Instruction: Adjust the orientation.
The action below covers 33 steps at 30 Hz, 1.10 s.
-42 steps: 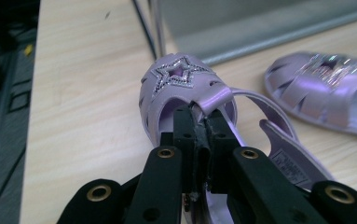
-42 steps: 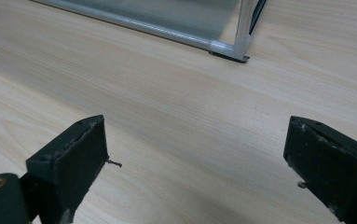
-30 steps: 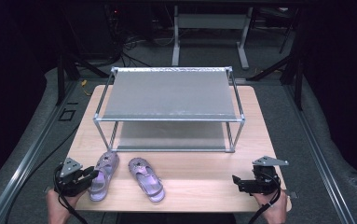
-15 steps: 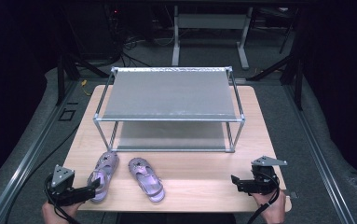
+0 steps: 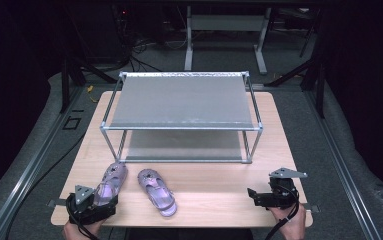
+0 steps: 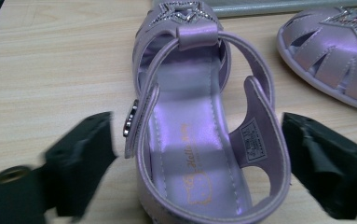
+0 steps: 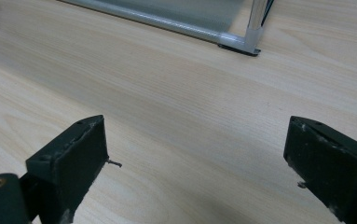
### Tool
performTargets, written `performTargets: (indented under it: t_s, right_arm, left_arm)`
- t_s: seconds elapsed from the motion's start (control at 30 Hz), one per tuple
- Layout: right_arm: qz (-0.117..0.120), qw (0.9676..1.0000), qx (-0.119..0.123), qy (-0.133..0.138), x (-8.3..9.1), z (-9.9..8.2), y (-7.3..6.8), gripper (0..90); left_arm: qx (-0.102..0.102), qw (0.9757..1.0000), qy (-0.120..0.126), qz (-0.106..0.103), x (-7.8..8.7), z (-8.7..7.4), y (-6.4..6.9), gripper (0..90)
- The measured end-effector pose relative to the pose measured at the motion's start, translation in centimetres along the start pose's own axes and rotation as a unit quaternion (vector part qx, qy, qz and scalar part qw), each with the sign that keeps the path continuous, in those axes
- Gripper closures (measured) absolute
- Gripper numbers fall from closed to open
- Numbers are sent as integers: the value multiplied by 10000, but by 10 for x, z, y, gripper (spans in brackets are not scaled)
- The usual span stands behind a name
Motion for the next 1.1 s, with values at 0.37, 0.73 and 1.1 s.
performTargets:
  t_s: [0.37,0.73,1.1]
  right_arm:
    - [-8,10000,-9,-35,-1,-3,0,57]
    - [-8,10000,-36,-21,1,-2,3,59]
    - [-34,10000,-84,21,5,-1,9,63]
  left_arm:
    - [-104,9998,-193,3,-5,-8,0,266]
    - [-229,9994,-251,-64,-4,-7,-1,382]
    - [-269,9994,-48,-205,8,-1,-5,406]
Point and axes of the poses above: each handheld gripper's, and its own axes: x roughly backward along the jaws, z roughly out of its top, y roughly to its right, the point moved 9 cm from there along -x, roughly forward along the jaws, and after that the axes turned 14 degrees about y, right-handed, at the moved point
